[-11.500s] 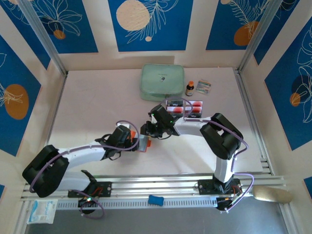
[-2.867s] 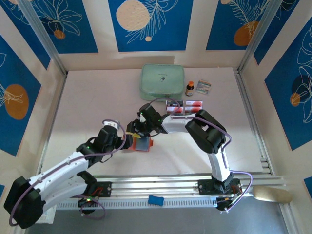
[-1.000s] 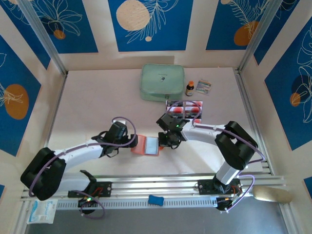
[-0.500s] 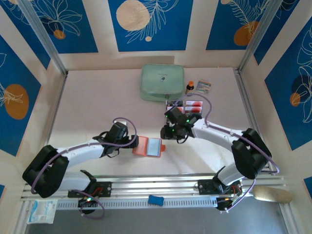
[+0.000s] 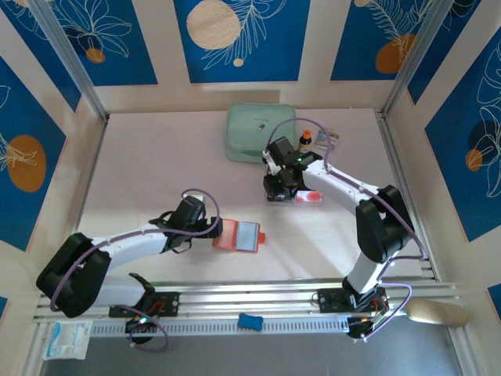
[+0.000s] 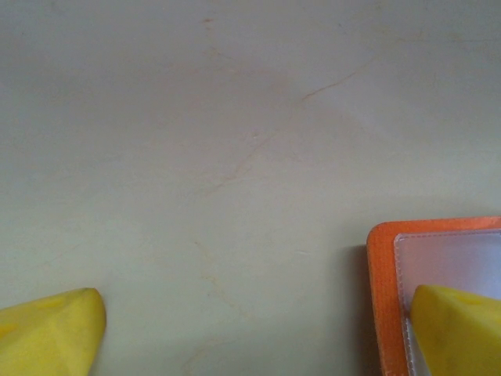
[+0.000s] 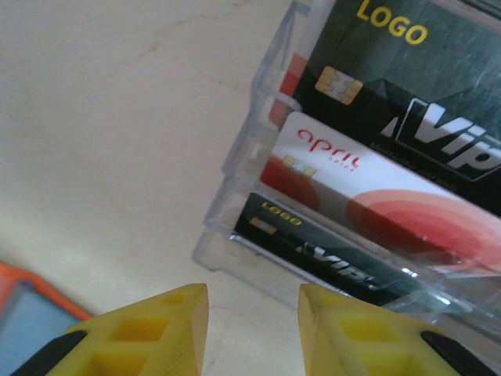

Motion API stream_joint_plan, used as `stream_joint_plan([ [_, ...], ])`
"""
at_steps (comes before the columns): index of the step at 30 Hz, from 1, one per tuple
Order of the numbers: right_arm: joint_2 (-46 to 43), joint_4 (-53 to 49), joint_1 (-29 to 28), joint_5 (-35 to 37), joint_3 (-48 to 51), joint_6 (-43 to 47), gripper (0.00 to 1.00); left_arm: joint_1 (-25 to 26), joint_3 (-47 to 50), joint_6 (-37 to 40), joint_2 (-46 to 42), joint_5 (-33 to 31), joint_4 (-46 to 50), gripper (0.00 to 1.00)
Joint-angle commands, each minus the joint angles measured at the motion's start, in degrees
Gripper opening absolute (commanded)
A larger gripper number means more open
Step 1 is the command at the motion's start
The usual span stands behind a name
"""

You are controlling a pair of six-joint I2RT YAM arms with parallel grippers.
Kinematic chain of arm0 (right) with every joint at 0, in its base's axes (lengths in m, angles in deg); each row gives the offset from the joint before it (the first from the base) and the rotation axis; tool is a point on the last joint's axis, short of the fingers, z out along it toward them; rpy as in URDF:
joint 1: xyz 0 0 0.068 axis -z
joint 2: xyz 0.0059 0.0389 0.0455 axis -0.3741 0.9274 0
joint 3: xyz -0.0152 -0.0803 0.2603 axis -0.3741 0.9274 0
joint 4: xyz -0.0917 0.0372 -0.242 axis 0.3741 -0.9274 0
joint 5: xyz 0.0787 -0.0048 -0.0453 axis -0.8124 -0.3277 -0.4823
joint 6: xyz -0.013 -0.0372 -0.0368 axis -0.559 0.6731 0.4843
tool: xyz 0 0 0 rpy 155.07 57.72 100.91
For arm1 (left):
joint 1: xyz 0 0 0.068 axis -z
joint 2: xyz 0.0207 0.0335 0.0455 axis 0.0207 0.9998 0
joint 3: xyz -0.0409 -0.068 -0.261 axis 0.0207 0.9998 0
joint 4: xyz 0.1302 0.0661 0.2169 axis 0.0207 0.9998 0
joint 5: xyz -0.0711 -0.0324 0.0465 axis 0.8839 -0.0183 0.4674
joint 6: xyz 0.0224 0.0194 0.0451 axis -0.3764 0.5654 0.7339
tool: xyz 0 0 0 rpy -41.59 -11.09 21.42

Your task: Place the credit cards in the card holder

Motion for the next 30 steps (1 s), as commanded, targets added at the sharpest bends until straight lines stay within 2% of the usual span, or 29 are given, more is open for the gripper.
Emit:
stream_joint_plan([
  [1, 1.6, -2.5, -0.1, 5.3, -2.6, 7.0, 0.35, -0.1, 0.2, 0.1, 0.6, 2.1, -0.9, 1.00],
  [14, 5.0, -0.9, -0.8, 7.6, -2.7, 14.0, 0.35, -0.2, 0.4, 0.1, 0.7, 2.1, -1.2, 1.00],
  [30, 8.8, -0.8, -1.7, 8.3, -1.1, 14.9, 0.33, -0.2, 0.4, 0.1, 0.0, 2.0, -0.7, 1.00],
])
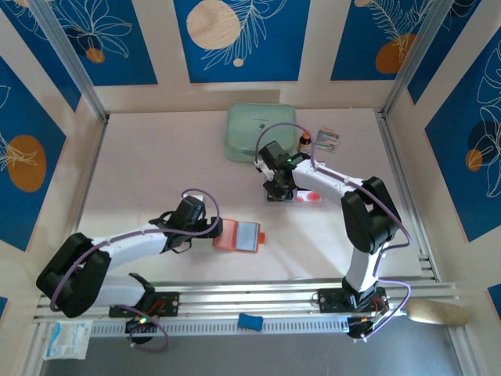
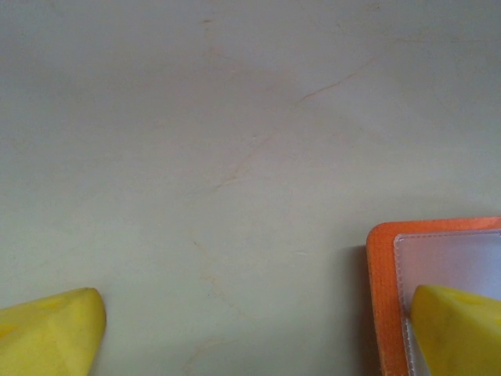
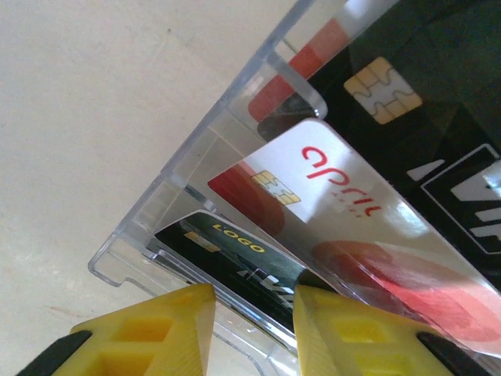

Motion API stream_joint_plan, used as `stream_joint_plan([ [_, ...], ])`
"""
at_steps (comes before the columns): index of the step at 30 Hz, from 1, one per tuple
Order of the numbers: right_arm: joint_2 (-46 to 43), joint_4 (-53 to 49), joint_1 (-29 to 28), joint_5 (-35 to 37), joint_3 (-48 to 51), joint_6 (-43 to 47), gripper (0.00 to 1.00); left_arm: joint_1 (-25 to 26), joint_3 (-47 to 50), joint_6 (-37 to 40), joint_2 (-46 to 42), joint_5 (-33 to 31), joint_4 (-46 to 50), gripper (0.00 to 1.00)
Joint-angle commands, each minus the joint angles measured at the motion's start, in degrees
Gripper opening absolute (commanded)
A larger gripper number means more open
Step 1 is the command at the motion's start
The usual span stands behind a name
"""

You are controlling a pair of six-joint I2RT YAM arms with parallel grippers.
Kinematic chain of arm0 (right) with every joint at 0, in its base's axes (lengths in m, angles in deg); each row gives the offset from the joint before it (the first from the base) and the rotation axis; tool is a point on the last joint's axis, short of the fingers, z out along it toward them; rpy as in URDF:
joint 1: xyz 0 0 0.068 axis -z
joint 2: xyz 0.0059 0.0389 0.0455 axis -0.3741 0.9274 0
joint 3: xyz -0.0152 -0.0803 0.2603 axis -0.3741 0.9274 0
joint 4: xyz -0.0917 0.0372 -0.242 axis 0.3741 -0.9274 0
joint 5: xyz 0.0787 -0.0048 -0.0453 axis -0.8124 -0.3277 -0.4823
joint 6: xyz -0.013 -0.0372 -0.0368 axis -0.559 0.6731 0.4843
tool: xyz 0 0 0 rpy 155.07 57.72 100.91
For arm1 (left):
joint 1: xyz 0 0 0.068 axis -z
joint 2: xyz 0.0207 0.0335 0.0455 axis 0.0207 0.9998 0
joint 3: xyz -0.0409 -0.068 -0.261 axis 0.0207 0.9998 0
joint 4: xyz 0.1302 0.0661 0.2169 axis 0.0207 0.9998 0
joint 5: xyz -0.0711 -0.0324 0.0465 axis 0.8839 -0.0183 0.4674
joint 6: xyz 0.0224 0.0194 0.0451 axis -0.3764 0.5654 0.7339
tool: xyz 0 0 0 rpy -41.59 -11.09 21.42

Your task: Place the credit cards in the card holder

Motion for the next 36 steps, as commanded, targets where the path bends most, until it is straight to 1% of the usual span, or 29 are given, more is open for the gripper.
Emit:
stream_joint_plan([
  [1, 2.9, -0.2, -0.4, -0.9, 0.6, 1.2, 0.32, -0.2, 0.3, 0.1, -0.1, 2.0, -0.6, 1.00],
  [25, -1.0, 0.3, -0.1, -0.8, 5.3, -0.4, 0.33, -0.2, 0.3, 0.2, -0.3, 1.9, -0.4, 1.00],
  [30, -1.8, 0.4, 0.0, -0.7, 5.5, -0.8, 0.36, -0.2, 0.4, 0.1, -0.5, 1.8, -0.4, 1.00],
  [36, -2.8, 0.2, 0.1, -0.6, 5.9, -1.3, 0.38, -0.2, 0.5, 0.2, -0.4, 1.8, -0.4, 1.00],
])
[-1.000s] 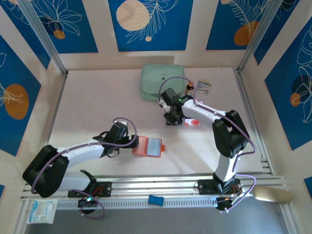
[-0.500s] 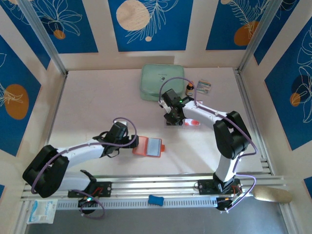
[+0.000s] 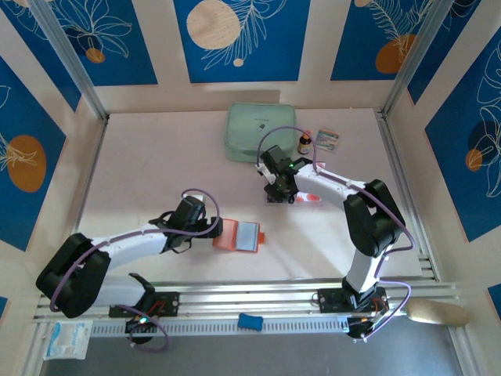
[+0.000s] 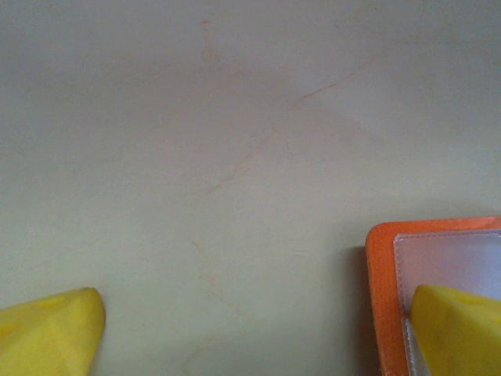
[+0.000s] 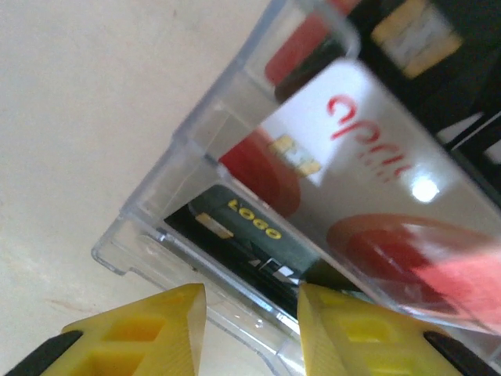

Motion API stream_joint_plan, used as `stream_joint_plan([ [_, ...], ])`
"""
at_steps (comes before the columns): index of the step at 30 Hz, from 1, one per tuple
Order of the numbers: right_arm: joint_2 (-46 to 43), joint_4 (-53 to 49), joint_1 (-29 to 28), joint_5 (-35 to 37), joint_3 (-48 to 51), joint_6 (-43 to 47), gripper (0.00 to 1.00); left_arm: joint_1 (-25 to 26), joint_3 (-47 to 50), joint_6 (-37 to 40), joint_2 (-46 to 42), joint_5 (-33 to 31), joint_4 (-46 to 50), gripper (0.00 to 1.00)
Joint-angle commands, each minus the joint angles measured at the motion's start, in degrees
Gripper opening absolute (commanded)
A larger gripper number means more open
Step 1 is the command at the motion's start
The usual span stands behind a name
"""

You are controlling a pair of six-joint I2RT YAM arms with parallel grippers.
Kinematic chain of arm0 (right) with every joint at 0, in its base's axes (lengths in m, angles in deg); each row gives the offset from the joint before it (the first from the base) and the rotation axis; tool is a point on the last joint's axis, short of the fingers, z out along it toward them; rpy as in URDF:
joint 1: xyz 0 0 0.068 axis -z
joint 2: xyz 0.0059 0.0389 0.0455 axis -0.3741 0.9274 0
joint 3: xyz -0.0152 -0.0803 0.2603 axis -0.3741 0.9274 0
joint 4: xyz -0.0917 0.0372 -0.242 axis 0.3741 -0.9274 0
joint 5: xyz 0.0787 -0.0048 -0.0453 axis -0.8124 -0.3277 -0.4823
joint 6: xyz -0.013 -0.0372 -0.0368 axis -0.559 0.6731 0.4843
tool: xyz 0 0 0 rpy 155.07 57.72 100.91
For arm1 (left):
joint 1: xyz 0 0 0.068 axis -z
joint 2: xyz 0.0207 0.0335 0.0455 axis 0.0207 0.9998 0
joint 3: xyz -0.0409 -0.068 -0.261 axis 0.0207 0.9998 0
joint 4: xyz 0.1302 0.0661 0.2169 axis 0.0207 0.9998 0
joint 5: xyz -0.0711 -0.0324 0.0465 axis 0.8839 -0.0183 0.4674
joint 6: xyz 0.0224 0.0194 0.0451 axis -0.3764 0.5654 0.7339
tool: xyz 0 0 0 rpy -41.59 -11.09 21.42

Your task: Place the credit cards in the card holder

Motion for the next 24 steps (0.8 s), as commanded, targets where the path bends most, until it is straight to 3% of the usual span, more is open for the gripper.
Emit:
stream_joint_plan([
  [1, -0.6, -2.8, 0.3, -0.5, 1.1, -0.9, 0.38, -0.2, 0.5, 0.2, -0.2, 1.8, -0.5, 1.00],
  [11, -2.4, -3.8, 0.0, -1.2, 0.1, -1.0, 0.36, -0.1, 0.3, 0.2, 0.2, 2.1, -0.7, 1.00],
  [24, -0.8, -4.0, -1.2, -2.1, 0.4, -0.5, 0.07, -0.2, 0.2, 0.3, 0.0, 2.1, -0.6, 1.00],
])
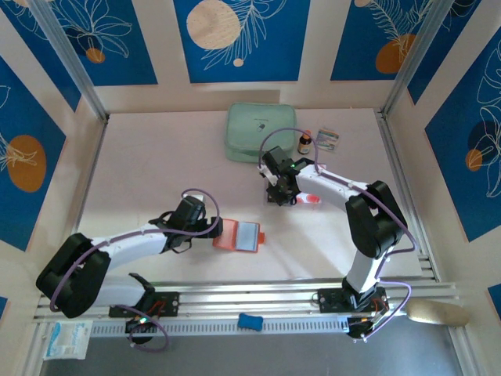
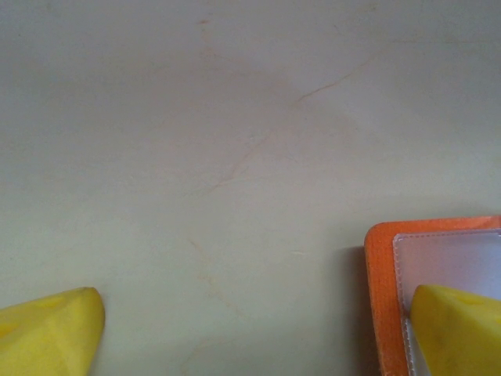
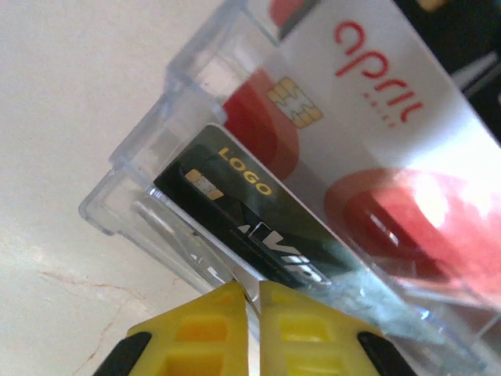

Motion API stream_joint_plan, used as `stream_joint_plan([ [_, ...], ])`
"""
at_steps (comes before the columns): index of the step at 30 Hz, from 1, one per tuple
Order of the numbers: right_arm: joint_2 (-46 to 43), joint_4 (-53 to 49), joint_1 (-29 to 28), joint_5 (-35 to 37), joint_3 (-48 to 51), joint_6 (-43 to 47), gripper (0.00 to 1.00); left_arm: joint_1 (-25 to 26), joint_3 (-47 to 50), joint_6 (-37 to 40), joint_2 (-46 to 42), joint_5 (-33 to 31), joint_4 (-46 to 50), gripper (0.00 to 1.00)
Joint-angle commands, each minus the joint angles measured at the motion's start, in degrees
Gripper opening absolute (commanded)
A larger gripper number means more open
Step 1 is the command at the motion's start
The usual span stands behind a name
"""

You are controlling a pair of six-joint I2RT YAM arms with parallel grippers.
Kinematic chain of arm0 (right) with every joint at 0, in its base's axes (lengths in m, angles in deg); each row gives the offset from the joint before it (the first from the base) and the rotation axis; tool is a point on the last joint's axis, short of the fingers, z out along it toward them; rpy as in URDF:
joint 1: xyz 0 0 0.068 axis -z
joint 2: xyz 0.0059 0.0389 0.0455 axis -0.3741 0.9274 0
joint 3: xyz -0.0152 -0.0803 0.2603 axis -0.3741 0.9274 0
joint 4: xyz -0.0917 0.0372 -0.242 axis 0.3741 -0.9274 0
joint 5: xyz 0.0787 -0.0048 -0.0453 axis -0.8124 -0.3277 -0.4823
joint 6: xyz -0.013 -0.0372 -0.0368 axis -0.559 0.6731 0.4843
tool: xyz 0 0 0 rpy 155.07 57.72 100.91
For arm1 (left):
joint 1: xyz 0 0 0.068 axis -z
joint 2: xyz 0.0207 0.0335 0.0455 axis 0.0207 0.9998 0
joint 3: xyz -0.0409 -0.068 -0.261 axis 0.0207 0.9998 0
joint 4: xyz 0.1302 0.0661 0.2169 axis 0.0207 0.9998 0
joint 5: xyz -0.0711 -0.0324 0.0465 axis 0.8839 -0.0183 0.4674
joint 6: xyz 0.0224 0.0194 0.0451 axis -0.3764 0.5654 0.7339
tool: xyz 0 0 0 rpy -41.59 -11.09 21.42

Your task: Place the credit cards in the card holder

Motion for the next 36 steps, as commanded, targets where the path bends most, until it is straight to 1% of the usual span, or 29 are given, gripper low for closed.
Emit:
stream_joint_plan([
  [1, 0.1, -2.4, -1.0, -2.4, 0.0, -0.4, 0.07, -0.1, 0.2, 0.2, 0.0, 1.9, -0.6, 1.00],
  [7, -0.2, -3.5, -2.1, -1.4, -1.6, 0.4, 0.00, -0.1, 0.3, 0.1, -0.1, 1.8, -0.6, 1.00],
  [18, -2.6, -5.9, -4.4, 0.1, -5.5, 0.7, 0.00, -0.2, -1.3, 0.7, -2.3, 2.1, 1.4, 1.00],
  [23, -6.0, -6.6, -5.4, -1.6, -7.1, -1.9, 0.00, -0.2, -3.6, 2.0, -4.2, 2.1, 3.7, 1.00],
  [27, -9.0, -6.2, -6.4, -4.7, -6.9, -7.0, 0.00, -0.2, -4.9, 3.2, -6.1, 2.2, 5.4, 1.00],
  [29, -10.9, -5.2, -6.8, -6.8, -5.6, -11.3, 0.00, -0.2, -5.6, 4.0, -7.0, 2.6, 6.2, 1.00],
  [33, -15.8, 0.2, -6.9, -12.7, -0.3, -22.3, 0.00, 0.2, -7.0, 5.7, -7.3, 4.3, 7.6, 1.00],
  [36, -20.6, 7.2, -6.9, -16.9, 5.9, -32.2, 0.00, 1.5, -8.0, 7.3, -7.0, 3.4, 9.5, 1.00],
])
